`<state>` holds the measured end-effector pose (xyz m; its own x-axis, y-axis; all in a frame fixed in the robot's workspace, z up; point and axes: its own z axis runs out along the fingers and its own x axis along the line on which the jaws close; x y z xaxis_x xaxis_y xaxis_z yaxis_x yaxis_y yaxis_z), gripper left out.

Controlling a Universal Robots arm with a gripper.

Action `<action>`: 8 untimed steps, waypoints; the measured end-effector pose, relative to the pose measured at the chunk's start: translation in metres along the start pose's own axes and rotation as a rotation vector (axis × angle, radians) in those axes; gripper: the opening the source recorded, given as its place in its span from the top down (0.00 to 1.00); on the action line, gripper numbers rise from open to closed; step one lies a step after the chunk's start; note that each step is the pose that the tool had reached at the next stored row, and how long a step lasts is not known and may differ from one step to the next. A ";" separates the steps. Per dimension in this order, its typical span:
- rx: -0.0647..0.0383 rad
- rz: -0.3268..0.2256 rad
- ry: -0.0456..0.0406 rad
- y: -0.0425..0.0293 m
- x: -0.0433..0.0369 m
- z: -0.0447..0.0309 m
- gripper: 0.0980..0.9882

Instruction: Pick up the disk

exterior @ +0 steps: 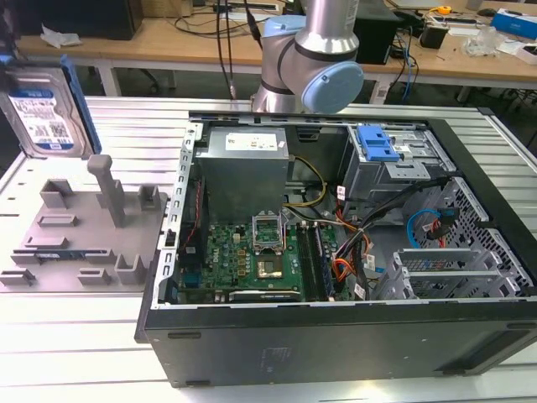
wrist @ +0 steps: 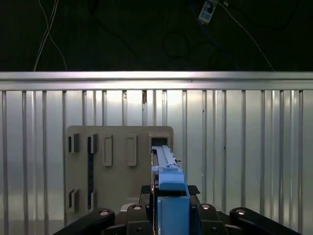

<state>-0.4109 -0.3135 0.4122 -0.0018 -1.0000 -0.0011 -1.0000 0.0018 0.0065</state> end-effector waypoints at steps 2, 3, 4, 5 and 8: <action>0.000 -0.001 0.0000 0.0001 0.0000 -0.0101 0.70; 0.000 -0.002 0.0000 0.0001 0.0000 -0.0170 0.70; 0.000 -0.003 0.0001 0.0002 0.0000 -0.0266 0.70; 0.000 -0.004 0.0001 0.0002 0.0000 -0.0349 0.70; 0.000 -0.006 0.0001 0.0003 0.0000 -0.0510 0.70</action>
<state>-0.4108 -0.3135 0.4632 0.0042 -1.0000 -0.0011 -1.0000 -0.0042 0.0066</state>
